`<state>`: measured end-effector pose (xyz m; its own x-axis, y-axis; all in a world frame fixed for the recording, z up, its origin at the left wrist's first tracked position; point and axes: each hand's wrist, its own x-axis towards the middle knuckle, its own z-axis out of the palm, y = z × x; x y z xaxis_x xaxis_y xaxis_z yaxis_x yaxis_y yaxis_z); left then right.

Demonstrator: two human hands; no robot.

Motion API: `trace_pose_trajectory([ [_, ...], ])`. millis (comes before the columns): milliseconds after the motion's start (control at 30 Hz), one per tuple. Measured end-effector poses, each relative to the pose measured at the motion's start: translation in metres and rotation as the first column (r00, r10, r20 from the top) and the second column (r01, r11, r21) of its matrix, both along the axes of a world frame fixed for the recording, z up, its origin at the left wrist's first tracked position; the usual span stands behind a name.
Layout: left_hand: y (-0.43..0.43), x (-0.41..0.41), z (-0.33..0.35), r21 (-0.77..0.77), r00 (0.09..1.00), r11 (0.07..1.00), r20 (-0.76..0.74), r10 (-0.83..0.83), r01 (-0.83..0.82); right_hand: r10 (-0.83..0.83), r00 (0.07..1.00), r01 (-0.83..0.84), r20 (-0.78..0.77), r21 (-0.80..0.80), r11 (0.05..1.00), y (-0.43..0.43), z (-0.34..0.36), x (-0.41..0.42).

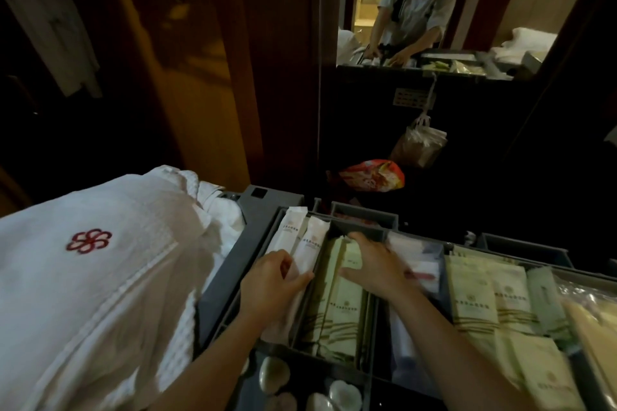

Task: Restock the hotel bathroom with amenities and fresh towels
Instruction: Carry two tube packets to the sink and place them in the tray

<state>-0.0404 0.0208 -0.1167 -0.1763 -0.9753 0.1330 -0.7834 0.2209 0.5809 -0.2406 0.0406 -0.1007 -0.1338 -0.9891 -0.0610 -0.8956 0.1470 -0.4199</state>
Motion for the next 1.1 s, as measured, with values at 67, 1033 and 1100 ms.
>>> trace_pose_trajectory([
  [67,0.001,0.002,-0.004,-0.025,1.000,1.000,-0.006,-0.013,0.013,-0.026,0.994,0.027,0.104,-0.007,1.000,0.002,-0.003,0.001],
  [1033,0.024,0.023,0.072,0.289,0.768,0.957,-0.616,0.175,0.013,-0.076,0.230,0.460,0.970,-0.040,0.887,0.028,0.066,0.037],
  [1100,0.038,0.034,0.090,0.337,0.659,0.941,-0.713,0.239,0.022,-0.055,0.214,0.420,0.975,-0.041,0.907,0.033,0.079,0.047],
])
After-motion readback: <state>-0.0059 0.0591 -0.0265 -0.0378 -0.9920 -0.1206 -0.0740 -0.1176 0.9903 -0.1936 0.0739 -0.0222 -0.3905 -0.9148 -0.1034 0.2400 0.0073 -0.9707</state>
